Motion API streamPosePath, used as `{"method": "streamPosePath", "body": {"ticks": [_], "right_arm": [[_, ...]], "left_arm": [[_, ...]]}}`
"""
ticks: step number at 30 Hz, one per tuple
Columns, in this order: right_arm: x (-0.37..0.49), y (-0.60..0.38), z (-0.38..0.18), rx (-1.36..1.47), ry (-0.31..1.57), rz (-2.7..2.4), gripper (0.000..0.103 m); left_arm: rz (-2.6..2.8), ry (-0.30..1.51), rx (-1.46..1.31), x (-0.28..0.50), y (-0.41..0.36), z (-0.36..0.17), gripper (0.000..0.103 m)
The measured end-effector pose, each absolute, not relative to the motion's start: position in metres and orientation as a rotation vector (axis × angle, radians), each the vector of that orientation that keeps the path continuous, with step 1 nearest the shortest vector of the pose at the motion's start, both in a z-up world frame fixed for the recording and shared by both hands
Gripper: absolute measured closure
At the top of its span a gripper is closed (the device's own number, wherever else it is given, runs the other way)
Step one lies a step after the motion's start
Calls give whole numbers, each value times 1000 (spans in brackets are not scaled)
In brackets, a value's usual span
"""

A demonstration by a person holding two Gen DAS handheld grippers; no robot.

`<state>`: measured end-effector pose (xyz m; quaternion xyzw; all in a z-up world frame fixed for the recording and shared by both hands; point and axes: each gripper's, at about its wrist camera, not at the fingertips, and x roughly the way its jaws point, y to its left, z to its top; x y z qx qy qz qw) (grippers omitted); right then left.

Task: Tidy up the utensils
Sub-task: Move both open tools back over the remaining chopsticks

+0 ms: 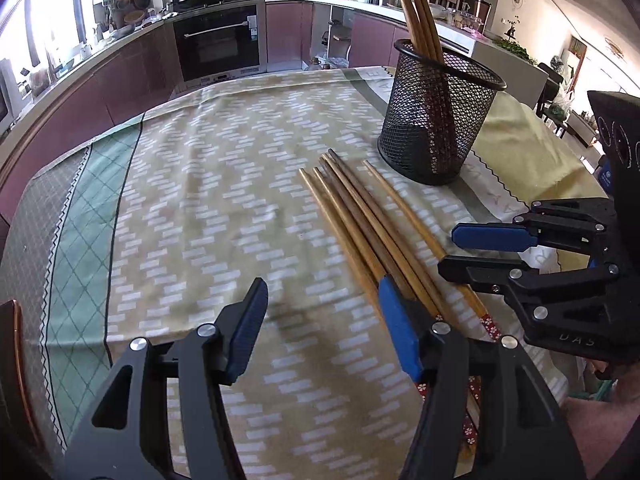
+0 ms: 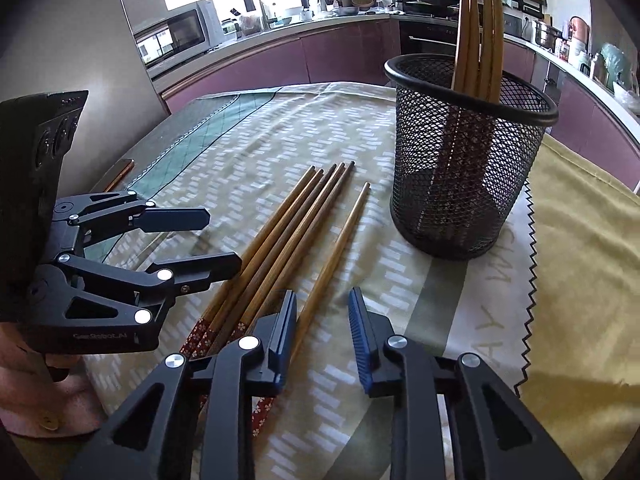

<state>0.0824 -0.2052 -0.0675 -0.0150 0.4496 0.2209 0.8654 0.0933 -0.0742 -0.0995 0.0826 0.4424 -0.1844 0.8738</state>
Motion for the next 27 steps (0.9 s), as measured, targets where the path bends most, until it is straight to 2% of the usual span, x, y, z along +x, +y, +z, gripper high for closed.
{"method": "streamPosePath", "body": {"ticks": [5,16,19,21,23,27], "right_arm": [[82,-210,-67,-30,947,452,79],[85,-209,-67,-21,947,457,78],[87,-208,-67,-23,947,456,78],[88,-207,-67,-29,947,452,78],[89,-205,-67,-38,946,446,79],[94,-198,-68,-60,944,438,79]], "left_arm": [[-390,948,146,97,-68,-100,47],[-409,949,121,104,-73,-102,46],[-407,955,124,105,-72,-102,50],[-401,957,138,105,-72,-102,59],[-389,958,159,106,-72,-103,65],[-400,973,153,114,-72,-102,66]]}}
